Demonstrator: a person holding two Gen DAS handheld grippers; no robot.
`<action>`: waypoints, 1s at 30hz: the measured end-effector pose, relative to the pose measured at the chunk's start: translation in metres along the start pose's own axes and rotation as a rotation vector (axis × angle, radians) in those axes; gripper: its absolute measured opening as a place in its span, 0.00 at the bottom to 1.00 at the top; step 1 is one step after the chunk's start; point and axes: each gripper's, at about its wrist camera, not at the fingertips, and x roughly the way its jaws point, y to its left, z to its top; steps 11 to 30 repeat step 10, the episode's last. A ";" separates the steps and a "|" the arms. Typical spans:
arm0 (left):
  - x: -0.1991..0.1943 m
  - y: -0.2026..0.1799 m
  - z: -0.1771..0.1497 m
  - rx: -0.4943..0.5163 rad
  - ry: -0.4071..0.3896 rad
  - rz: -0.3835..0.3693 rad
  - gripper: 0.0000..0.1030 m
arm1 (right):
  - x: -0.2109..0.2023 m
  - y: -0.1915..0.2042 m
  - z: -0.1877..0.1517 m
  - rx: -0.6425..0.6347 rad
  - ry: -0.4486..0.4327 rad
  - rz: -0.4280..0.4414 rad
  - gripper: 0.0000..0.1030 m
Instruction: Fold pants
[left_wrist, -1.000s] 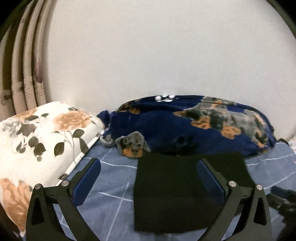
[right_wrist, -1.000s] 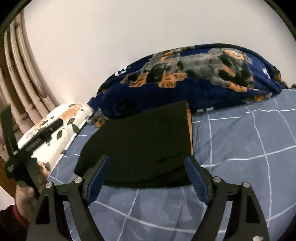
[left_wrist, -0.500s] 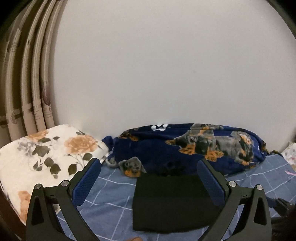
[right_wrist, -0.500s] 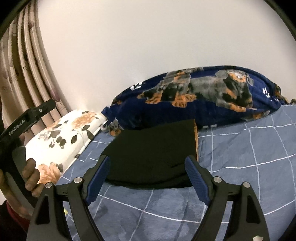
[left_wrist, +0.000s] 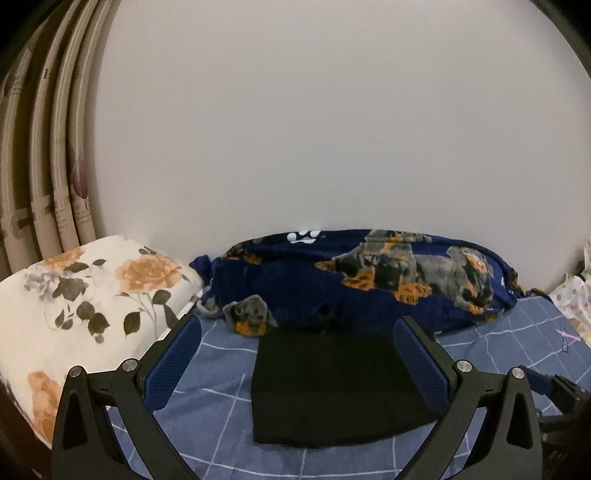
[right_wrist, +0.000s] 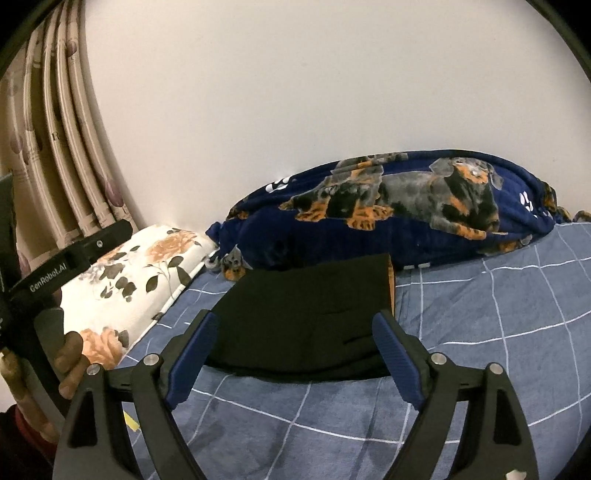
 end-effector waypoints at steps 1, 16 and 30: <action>0.000 -0.001 -0.002 0.007 0.000 -0.002 1.00 | 0.000 0.001 -0.001 -0.001 0.003 -0.002 0.83; 0.003 -0.004 -0.017 0.003 0.032 0.002 1.00 | -0.003 0.005 -0.007 0.004 0.012 -0.017 0.83; 0.003 -0.004 -0.017 0.003 0.032 0.002 1.00 | -0.003 0.005 -0.007 0.004 0.012 -0.017 0.83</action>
